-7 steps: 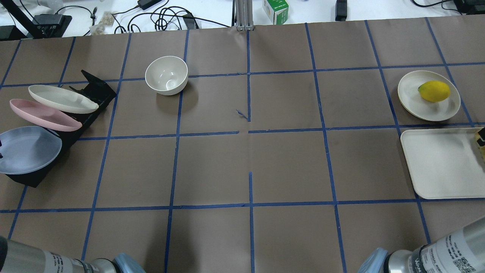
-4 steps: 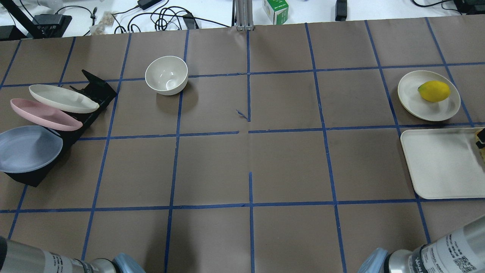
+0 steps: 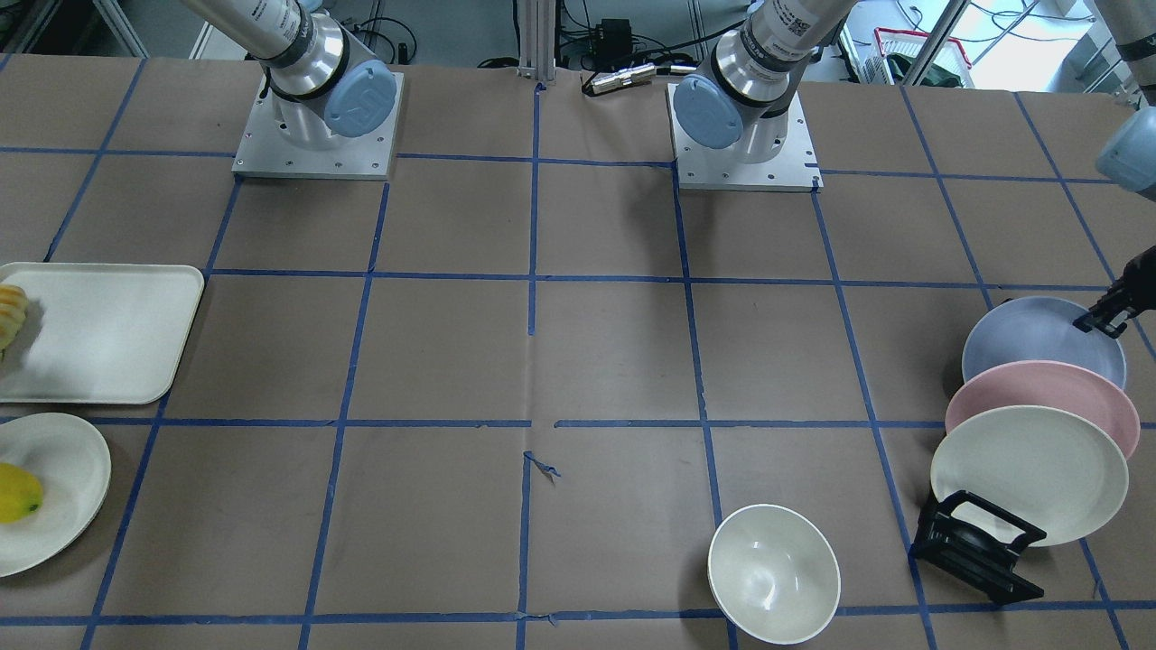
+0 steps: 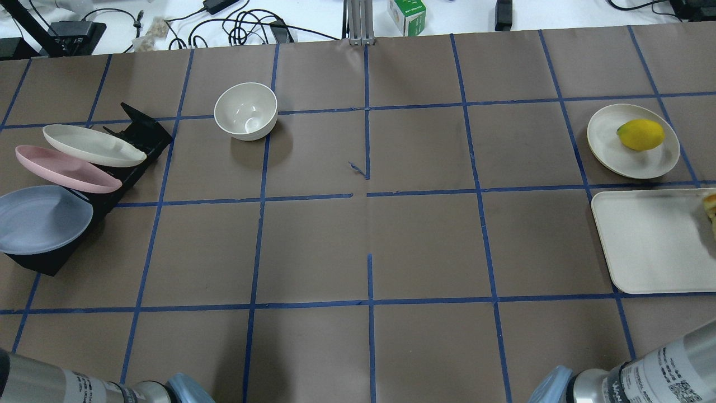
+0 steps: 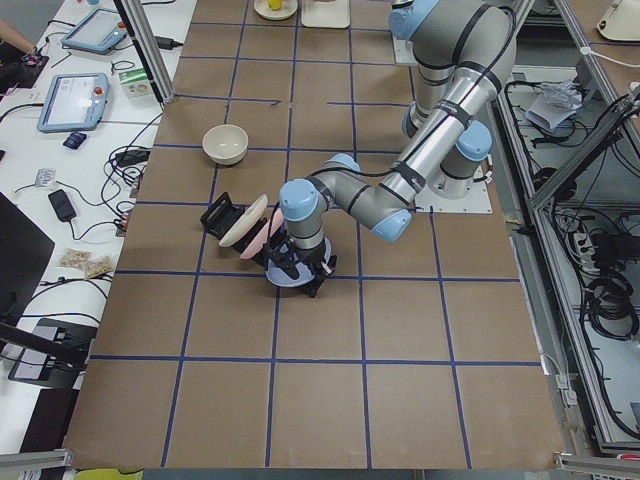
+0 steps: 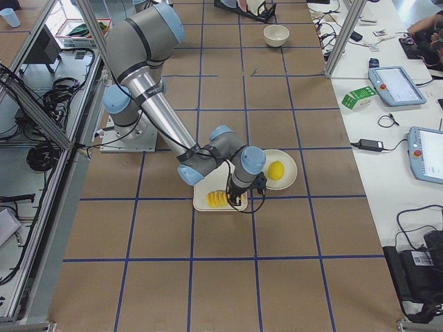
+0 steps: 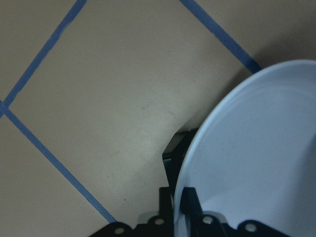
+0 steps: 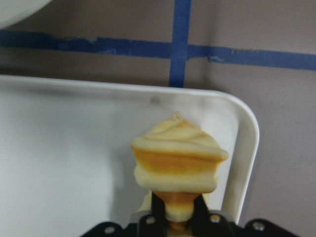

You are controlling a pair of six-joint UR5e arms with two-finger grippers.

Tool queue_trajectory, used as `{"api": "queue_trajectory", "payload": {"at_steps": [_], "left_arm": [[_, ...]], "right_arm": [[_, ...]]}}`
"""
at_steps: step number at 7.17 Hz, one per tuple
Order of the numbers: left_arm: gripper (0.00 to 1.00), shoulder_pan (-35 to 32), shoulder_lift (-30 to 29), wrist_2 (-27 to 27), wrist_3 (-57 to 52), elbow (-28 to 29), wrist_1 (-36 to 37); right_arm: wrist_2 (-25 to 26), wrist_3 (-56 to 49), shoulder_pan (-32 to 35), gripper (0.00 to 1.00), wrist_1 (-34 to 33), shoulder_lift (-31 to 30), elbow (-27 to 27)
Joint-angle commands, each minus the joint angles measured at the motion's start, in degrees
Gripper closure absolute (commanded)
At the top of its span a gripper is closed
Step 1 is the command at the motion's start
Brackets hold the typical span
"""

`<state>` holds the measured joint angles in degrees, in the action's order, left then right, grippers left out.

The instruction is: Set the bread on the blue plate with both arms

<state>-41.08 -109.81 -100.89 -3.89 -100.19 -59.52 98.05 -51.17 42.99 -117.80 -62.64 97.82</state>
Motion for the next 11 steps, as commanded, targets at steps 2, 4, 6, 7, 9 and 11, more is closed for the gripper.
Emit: {"api": "queue_trajectory", "payload": {"at_steps": [2, 4, 6, 7, 9, 11], "left_arm": [[1.0, 0.3, 1.35, -0.09, -0.07, 4.1, -8.47], [1.0, 0.39, 2.4, -0.18, -0.07, 5.97, -13.15], [1.0, 1.87, 5.99, -3.07, 0.02, 8.33, -25.84], [1.0, 2.41, 8.36, -5.52, 0.02, 9.3, -35.39], [1.0, 1.54, 15.11, -5.12, 4.12, 9.58, -54.04], [1.0, -3.18, 19.0, 5.48, 4.42, 7.3, -56.92]], "right_arm": [[-0.75, 0.54, 1.56, 1.0, 7.13, -7.29, -0.88], [-0.75, 5.16, 6.38, 1.0, 12.56, -11.86, -1.92], [-0.93, 15.44, 12.44, 1.0, 20.91, -16.18, -4.73], [-1.63, 18.44, 15.78, 1.0, 23.91, -16.54, -6.4], [-4.6, 24.07, 19.49, 1.0, 29.53, -16.72, -9.39], [-6.29, 31.17, 24.13, 1.0, 32.62, -16.72, -11.59]]}}
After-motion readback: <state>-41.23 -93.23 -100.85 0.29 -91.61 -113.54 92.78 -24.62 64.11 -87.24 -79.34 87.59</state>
